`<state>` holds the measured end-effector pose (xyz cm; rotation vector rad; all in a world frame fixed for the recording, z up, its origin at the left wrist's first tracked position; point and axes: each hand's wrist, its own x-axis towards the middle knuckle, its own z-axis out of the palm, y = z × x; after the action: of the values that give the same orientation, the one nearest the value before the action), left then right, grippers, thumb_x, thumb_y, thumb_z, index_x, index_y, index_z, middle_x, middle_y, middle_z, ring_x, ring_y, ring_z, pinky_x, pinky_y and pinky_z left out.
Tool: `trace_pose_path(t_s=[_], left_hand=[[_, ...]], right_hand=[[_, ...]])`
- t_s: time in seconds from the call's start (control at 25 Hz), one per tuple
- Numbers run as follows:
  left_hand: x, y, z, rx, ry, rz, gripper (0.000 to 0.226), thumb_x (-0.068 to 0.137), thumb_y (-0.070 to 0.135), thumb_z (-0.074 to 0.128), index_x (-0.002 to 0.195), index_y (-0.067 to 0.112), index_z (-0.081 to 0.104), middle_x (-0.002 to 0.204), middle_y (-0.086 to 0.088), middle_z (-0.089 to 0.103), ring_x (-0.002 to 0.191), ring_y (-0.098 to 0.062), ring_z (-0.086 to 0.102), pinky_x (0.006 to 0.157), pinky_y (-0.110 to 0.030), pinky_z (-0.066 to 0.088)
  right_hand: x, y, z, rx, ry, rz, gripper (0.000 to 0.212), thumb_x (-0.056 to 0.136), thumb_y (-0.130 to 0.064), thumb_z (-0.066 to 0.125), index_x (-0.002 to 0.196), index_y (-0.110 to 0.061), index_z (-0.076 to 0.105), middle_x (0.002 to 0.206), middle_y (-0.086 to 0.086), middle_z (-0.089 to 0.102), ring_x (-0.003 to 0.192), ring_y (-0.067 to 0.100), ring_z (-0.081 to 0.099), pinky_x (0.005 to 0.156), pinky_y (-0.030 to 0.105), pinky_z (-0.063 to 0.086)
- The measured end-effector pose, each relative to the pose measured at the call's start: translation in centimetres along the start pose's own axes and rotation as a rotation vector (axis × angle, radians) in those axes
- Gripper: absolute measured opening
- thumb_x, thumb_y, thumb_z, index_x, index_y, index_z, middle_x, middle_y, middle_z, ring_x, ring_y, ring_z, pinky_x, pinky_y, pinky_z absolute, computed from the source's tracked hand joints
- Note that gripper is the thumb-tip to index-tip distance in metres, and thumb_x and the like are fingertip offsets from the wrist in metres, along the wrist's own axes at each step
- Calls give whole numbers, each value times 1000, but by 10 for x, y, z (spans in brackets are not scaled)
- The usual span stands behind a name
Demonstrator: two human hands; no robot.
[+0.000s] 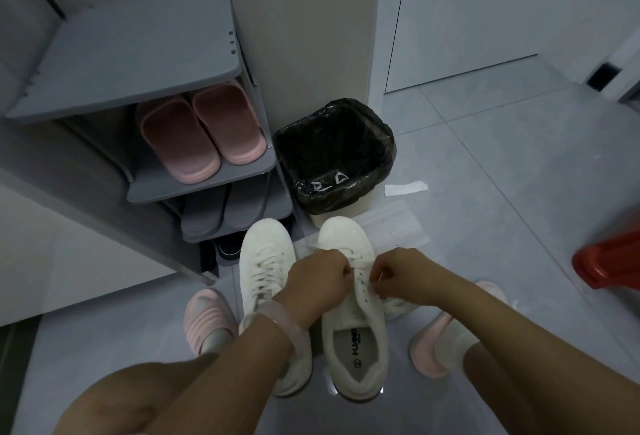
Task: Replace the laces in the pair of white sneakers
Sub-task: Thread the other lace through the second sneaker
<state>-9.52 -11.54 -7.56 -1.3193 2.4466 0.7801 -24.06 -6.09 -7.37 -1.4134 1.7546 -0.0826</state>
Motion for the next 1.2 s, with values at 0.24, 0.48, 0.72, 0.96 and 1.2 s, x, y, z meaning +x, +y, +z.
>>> trace_pose_path(t_s=[0.24, 0.48, 0.72, 0.96, 1.2], left_hand=[[9, -6, 2, -336, -37, -70, 28, 86, 9, 50, 104, 16, 70, 105, -3, 70, 85, -11, 62, 69, -18, 51], [10, -5, 7, -529, -57, -155, 24, 86, 11, 56, 106, 12, 70, 106, -5, 70, 80, -7, 55, 50, -6, 34], [7, -7, 10, -576, -21, -136, 23, 86, 11, 57, 103, 14, 71, 104, -4, 71, 85, -9, 59, 61, -13, 41], [7, -9, 12, -569, -9, -95, 24, 86, 9, 56, 105, 13, 71, 106, -4, 70, 95, -13, 61, 79, -19, 43], [11, -9, 22, -554, 27, -68, 18, 86, 18, 59, 96, 16, 74, 96, -5, 72, 84, -10, 59, 76, -23, 45]], right_hand=[[4, 1, 5, -240, 206, -22, 17, 92, -18, 48, 98, -12, 62, 91, 4, 61, 81, 17, 56, 68, 23, 43], [10, -4, 14, -629, 178, -144, 16, 95, -12, 40, 103, -11, 54, 85, 7, 55, 73, 21, 47, 57, 27, 30], [3, -12, 11, -692, 125, -192, 26, 91, -6, 44, 117, -11, 48, 103, 8, 54, 89, 23, 54, 67, 28, 32], [1, -22, 22, -499, 207, -128, 24, 95, -9, 38, 118, -11, 45, 110, 11, 59, 91, 25, 59, 73, 29, 41], [1, -8, 30, -256, 317, -78, 31, 97, -31, 40, 103, -10, 61, 104, 7, 61, 90, 20, 57, 74, 26, 41]])
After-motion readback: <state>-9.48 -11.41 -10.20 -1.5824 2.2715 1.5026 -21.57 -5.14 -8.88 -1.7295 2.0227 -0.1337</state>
